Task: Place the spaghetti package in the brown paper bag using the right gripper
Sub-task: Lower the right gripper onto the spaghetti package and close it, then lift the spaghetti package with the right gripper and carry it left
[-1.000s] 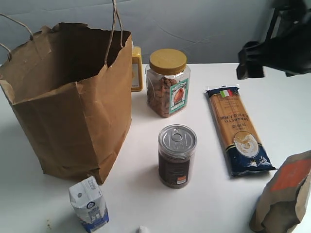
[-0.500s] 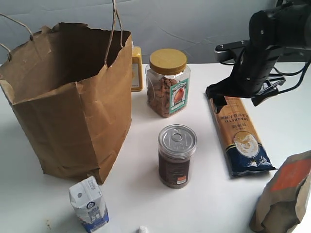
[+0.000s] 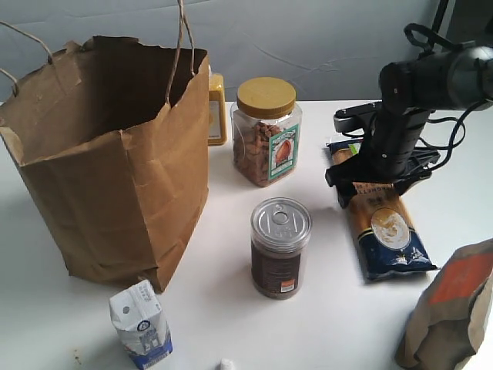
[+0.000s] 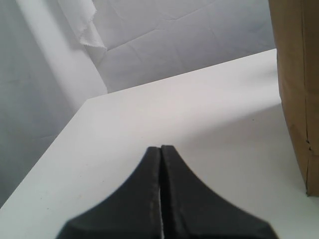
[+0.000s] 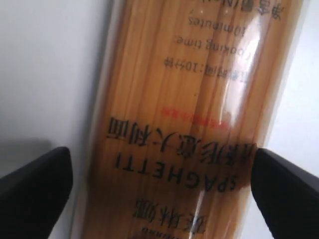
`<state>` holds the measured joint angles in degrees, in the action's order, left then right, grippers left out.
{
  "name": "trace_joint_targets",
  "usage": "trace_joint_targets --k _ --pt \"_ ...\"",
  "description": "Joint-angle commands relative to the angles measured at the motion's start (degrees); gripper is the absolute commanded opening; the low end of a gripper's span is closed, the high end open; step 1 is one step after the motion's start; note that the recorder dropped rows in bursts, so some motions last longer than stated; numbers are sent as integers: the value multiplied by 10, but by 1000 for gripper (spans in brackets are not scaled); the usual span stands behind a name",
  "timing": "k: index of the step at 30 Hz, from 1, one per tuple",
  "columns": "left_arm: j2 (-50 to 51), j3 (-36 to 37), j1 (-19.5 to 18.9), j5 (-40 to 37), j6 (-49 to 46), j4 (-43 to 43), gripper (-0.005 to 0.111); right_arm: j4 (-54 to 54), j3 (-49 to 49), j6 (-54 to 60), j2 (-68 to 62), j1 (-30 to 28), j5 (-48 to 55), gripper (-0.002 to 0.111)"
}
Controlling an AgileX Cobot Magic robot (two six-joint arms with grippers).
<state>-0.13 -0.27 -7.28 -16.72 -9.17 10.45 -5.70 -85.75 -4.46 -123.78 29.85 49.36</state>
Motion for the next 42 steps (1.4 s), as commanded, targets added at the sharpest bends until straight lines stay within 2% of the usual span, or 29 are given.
trace_joint_targets --k 1,5,7,8,10,11,14,18,26,30,33,37,42 --pt "1 3 2 4 2 -3 0 -9 -4 15 -18 -14 0 89" --pt "1 3 2 4 2 -3 0 -8 -4 16 -29 -21 1 86" --pt "1 3 2 4 2 -3 0 -5 -4 26 -33 -21 3 71" --pt "1 3 2 4 2 -3 0 -2 -4 32 -33 -21 6 56" --pt "1 3 2 4 2 -3 0 7 -4 42 -33 -21 12 18" --pt "1 3 2 4 2 -3 0 10 -4 45 -32 -21 14 2" --pt "1 3 2 4 2 -3 0 -2 0 45 -10 -20 -10 0" --pt "1 3 2 4 2 -3 0 -13 31 6 75 -20 -94 0" --pt "1 3 2 4 2 -3 0 -16 158 -29 279 -18 -215 0" --pt "1 3 2 4 2 -3 0 6 251 -54 407 -7 -311 0" --pt "1 3 2 4 2 -3 0 21 296 -54 496 22 -371 0" --pt "1 3 2 4 2 -3 0 26 306 -54 587 99 -414 0" --pt "1 3 2 4 2 -3 0 38 303 -63 626 205 -572 0"
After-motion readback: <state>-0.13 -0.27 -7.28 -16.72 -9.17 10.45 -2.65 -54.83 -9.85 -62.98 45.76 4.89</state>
